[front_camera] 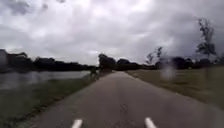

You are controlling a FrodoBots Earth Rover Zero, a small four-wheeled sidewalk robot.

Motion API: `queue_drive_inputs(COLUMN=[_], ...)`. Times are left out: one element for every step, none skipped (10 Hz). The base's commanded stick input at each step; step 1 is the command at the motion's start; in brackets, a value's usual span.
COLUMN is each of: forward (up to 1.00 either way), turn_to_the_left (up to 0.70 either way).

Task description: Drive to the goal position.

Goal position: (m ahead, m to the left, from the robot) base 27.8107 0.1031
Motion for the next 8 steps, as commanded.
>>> queue_drive_inputs(forward=[0.84,0.84,0.84,0.84,0.84,0.84,0.84,0.84], turn_to_the_left=[0.03,0.03,0.03,0.03,0.03,0.03,0.03,0.03])
